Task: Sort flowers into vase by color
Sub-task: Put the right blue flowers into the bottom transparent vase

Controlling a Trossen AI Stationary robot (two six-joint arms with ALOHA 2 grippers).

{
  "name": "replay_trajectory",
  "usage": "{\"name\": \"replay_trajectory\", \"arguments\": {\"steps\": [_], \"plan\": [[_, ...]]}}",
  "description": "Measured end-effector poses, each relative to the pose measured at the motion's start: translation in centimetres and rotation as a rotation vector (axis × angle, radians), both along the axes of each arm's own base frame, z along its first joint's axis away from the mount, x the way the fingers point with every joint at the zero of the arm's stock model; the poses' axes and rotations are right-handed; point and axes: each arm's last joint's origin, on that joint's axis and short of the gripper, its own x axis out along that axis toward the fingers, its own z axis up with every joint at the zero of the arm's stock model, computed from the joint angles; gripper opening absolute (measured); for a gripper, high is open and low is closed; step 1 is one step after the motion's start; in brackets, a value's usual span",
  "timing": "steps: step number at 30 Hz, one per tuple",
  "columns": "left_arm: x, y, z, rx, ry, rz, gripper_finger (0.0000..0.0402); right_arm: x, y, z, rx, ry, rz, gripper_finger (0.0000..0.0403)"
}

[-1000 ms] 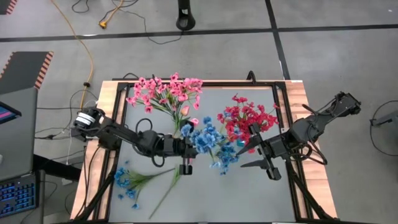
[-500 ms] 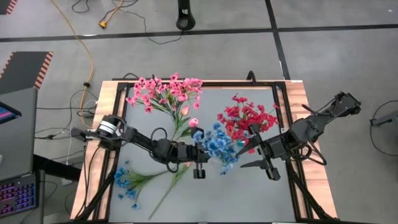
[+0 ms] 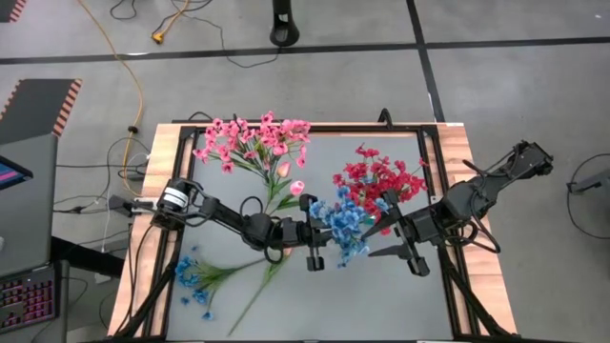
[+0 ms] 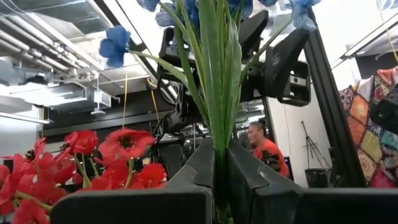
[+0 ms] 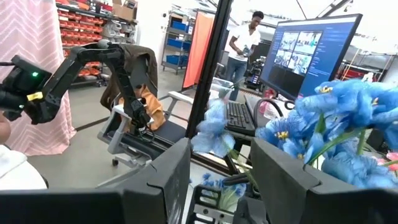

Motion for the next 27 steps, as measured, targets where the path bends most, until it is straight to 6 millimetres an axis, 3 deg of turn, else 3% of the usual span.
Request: {"name": "replay_trajectory", "arguments": {"steps": [27], "plan": [[0.9,0.1,-1.8,-0.037,0.212,0.104,0.0017,0.0,0.0,0.0,-0.003,-0.001,0.000,0.0195]]}}
